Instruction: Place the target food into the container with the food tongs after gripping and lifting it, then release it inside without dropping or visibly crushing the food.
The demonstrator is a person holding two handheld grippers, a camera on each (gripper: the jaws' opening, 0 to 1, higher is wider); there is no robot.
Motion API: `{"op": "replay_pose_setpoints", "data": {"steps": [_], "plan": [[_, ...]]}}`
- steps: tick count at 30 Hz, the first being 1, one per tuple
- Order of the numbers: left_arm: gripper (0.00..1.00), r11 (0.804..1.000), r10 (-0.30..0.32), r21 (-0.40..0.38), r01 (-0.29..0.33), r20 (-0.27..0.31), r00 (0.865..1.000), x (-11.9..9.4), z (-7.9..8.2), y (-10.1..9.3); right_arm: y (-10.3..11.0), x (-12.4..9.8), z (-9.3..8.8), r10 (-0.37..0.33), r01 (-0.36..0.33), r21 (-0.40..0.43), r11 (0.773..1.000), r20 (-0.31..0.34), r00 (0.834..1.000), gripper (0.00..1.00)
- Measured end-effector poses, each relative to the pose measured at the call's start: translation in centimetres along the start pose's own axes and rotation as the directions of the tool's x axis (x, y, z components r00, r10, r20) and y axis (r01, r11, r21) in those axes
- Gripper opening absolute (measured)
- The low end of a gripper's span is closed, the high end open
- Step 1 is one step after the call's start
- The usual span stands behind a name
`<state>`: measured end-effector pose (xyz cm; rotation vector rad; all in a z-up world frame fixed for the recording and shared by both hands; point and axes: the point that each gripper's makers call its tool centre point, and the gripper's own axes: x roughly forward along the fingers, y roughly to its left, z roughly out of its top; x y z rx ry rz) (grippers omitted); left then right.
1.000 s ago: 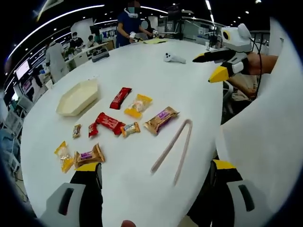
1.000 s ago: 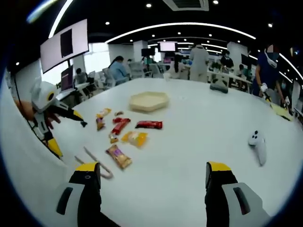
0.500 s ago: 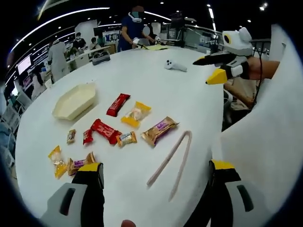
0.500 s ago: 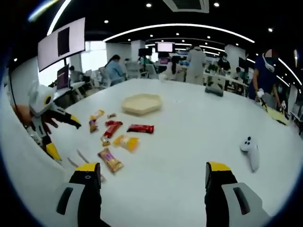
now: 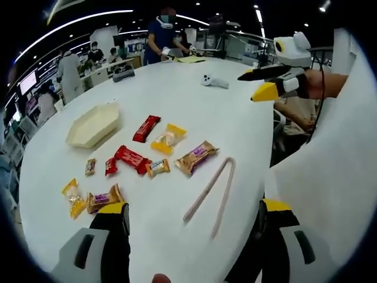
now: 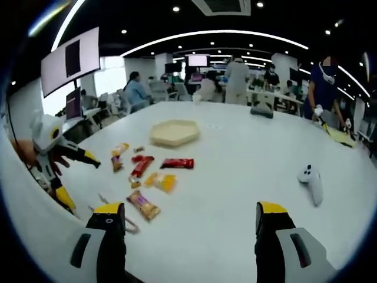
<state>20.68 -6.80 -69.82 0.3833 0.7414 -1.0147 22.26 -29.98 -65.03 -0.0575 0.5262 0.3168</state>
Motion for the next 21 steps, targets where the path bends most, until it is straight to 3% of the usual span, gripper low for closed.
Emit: {"op": "replay_pose_setpoints", "data": {"steps": [8,12,13,15,21], "plan": [[0.91,0.999,-0.029,0.015,0.029,0.013,1.000,0.5,0.3,-0.2,-0.5,-1.7,0.5,-0.043,0.043,0.013,0.999,0.017,0.999,0.93],[0.89,0.999,-0.028,0.038,0.028,-0.002,1.000,1.3,0.2,-0.7,-0.7,-2.1,-0.3,-0.052,0.052,0.017,0.999,0.010,0.999,0.93],[0.88,1.000,-0.025,0.011,0.025,0.013,1.000,1.1,0.6,-0.7,-0.6,-2.2,-0.9,-0.046,0.046,0.018,0.999,-0.004,0.999,0.93],[0.88,0.998,-0.019,-0.066,0.025,0.095,0.995,0.7,2.1,-1.0,-0.3,-2.4,-1.2,-0.031,0.032,0.013,0.999,-0.009,0.999,0.93],[0.88,0.997,0.018,-0.081,-0.011,0.087,0.996,-0.1,1.8,-1.1,0.3,-1.8,-0.8,0.019,-0.019,-0.016,1.000,-0.008,1.000,0.93]]}}
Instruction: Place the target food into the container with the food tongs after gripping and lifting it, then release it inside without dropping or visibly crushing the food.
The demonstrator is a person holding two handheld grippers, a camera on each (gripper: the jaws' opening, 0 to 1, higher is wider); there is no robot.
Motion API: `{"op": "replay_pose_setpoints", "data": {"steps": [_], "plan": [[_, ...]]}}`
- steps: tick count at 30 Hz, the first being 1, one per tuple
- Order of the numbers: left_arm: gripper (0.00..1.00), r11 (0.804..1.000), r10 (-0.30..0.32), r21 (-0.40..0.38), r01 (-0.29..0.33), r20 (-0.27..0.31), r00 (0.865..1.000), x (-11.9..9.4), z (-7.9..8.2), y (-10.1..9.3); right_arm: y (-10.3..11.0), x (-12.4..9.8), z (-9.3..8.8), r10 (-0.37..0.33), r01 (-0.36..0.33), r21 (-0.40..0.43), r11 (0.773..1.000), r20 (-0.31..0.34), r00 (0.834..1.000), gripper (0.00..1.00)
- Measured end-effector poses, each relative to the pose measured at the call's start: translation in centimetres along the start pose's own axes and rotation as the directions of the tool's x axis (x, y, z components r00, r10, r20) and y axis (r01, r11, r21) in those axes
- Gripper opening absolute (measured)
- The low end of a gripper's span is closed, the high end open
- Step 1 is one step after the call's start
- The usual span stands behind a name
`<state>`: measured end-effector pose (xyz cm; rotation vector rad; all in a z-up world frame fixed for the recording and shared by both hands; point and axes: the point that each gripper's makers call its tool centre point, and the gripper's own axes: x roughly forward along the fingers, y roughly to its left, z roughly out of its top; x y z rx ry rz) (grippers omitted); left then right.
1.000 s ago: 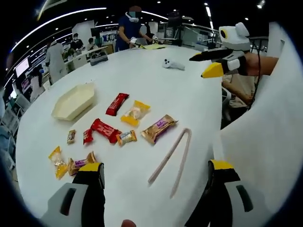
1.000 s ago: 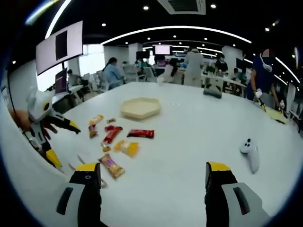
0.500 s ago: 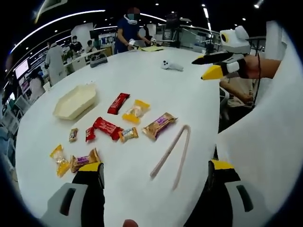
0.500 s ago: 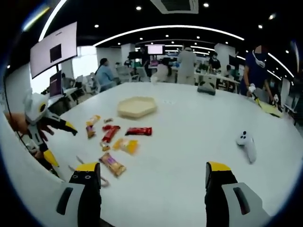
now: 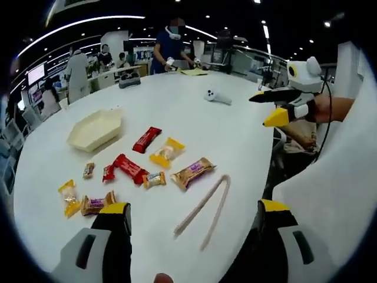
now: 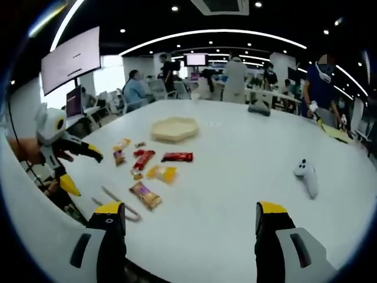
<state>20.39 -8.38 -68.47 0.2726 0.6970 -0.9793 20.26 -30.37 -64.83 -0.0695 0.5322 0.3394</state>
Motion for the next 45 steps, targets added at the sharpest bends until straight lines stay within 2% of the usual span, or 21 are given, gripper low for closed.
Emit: {"op": "replay_pose_setpoints", "data": {"steps": [6,11,21,36,45], "plan": [[0.89,1.000,0.026,-0.015,-0.026,-0.004,1.000,-1.1,-0.7,-0.1,0.0,0.3,0.7,0.015,-0.015,-0.009,1.000,0.021,1.000,0.93],[0.88,0.999,0.040,-0.020,-0.040,-0.022,0.999,-1.3,-1.3,0.0,-0.1,0.3,0.3,0.016,-0.016,-0.006,1.000,0.020,1.000,0.93],[0.88,1.000,0.019,0.015,-0.019,-0.037,0.999,-1.2,-1.1,0.0,-0.1,0.0,0.1,-0.016,0.015,0.032,0.999,0.037,0.999,0.92],[0.87,0.998,-0.005,0.055,0.009,-0.065,0.998,-0.5,-1.6,-0.8,-0.1,-1.3,-0.8,-0.038,0.037,0.032,0.999,0.025,0.999,0.92],[0.87,0.998,-0.003,0.057,0.006,-0.064,0.998,-0.6,-1.6,-0.9,-0.2,-1.4,-0.8,-0.039,0.038,0.034,0.999,0.030,0.999,0.92]]}}
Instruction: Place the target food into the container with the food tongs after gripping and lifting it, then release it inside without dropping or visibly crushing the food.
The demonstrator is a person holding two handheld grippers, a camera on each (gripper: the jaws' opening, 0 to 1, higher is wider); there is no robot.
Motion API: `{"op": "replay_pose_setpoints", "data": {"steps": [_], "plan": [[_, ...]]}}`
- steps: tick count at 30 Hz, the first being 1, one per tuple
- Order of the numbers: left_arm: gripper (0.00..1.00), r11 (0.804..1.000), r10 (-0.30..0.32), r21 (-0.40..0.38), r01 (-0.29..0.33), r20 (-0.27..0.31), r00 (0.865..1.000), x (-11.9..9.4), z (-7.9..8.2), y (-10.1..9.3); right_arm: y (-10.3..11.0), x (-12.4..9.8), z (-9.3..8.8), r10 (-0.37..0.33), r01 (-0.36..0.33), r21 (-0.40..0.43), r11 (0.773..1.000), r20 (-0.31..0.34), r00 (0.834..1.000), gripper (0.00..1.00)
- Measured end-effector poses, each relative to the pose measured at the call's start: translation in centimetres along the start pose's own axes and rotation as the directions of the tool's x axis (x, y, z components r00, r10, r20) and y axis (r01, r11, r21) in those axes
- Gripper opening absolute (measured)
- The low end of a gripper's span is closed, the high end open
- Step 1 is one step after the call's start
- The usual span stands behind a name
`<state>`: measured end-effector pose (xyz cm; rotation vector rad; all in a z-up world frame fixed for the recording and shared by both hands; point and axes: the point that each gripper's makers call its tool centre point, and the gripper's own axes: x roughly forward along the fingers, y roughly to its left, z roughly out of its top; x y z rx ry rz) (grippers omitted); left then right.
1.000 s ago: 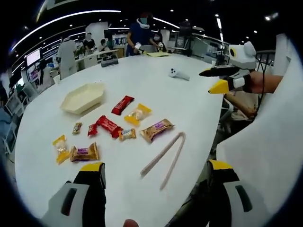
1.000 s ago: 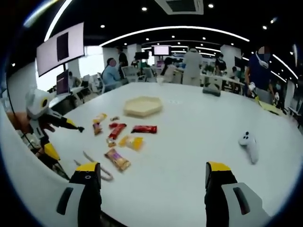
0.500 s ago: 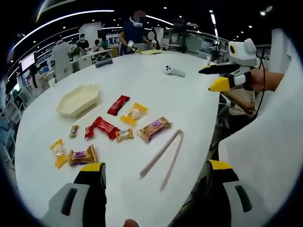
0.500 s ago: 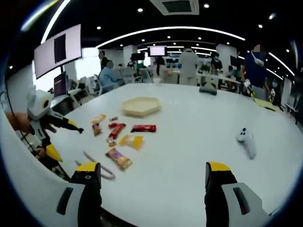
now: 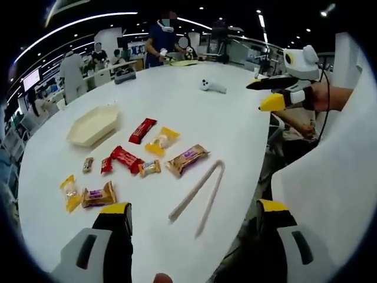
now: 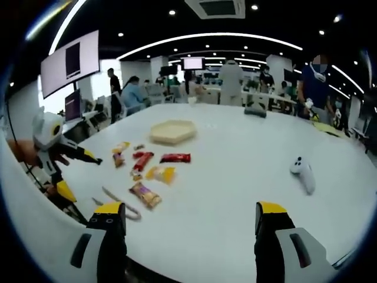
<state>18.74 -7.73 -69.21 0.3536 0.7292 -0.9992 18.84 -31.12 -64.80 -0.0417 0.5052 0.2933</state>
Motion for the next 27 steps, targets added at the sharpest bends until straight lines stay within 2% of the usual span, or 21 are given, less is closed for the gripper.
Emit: {"op": "replay_pose_setpoints", "data": {"steps": [12,17,27], "plan": [[0.86,1.000,-0.004,0.017,0.005,-0.028,1.000,-0.1,-0.8,-0.5,0.0,-0.3,-0.1,-0.006,0.006,0.007,1.000,0.010,1.000,0.92],[0.86,0.999,-0.009,0.045,0.012,-0.062,0.998,0.5,-1.5,-1.1,-0.1,-0.5,-0.4,-0.009,0.009,0.011,1.000,0.010,1.000,0.92],[0.86,0.999,-0.028,0.039,0.031,-0.069,0.997,0.6,-1.6,-1.5,-0.5,-0.6,-0.7,-0.017,0.017,0.018,1.000,0.008,1.000,0.92]]}}
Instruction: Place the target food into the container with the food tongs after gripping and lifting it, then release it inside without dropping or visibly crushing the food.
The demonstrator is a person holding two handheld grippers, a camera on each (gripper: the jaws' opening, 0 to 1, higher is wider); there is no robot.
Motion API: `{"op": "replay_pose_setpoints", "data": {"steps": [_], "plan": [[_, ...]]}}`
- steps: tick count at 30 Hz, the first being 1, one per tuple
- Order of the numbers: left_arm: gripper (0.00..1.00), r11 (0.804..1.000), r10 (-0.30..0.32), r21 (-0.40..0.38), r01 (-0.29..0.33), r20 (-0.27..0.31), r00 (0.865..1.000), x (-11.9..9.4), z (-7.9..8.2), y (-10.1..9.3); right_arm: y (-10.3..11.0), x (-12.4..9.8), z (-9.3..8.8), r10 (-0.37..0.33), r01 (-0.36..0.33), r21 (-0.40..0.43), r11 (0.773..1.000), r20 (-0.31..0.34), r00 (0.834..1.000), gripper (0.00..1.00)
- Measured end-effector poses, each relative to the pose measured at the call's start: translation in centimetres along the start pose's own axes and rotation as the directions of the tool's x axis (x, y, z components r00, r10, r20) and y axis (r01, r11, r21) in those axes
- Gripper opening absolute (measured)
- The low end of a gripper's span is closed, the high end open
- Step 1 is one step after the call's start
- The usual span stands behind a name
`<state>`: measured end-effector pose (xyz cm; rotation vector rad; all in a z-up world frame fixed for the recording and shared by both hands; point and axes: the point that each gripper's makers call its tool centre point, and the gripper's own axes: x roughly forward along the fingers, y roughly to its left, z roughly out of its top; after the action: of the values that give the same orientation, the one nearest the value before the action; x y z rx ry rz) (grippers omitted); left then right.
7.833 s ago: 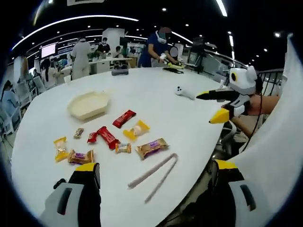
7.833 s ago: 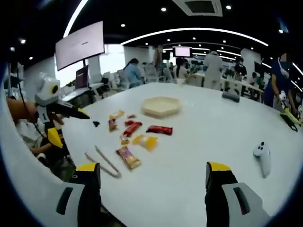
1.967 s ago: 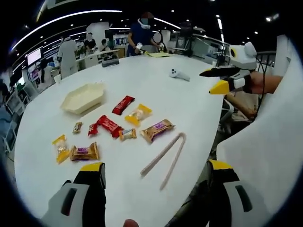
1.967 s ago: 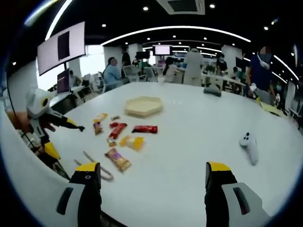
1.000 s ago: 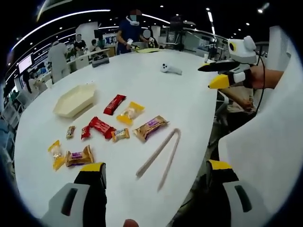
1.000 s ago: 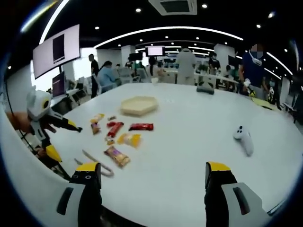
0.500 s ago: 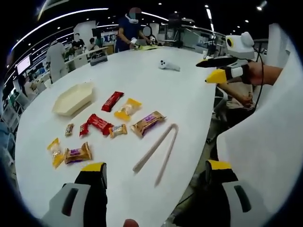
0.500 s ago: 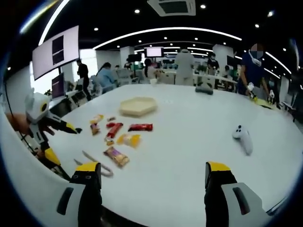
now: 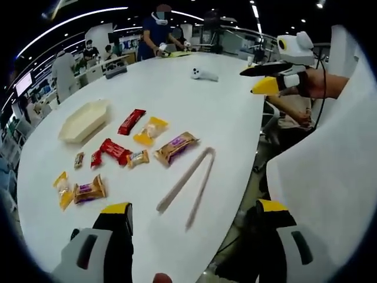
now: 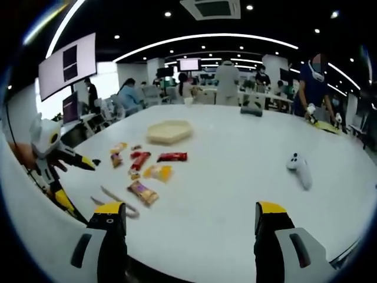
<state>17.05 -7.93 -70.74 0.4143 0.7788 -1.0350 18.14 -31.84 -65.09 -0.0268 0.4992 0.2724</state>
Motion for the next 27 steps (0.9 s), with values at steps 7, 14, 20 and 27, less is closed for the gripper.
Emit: {"op": "replay_pose_setpoints", "data": {"steps": [7,14,20,27], "plan": [[0.86,1.000,-0.006,0.003,0.006,-0.001,1.000,0.12,0.19,0.02,-0.21,-0.05,-0.12,-0.005,0.005,0.004,1.000,-0.001,1.000,0.91],[0.85,1.000,-0.014,0.014,0.014,-0.006,1.000,0.37,0.24,0.04,-0.58,-0.24,0.16,-0.014,0.014,0.000,1.000,0.004,1.000,0.91],[0.83,0.999,-0.028,0.016,0.028,-0.004,1.000,0.44,0.19,-0.15,-0.67,-0.21,0.18,-0.014,0.014,-0.008,1.000,-0.002,1.000,0.91],[0.81,0.998,-0.056,0.012,0.057,-0.020,0.998,0.58,-0.48,-0.68,-0.80,-0.27,0.31,-0.017,0.017,0.000,1.000,0.002,1.000,0.91]]}}
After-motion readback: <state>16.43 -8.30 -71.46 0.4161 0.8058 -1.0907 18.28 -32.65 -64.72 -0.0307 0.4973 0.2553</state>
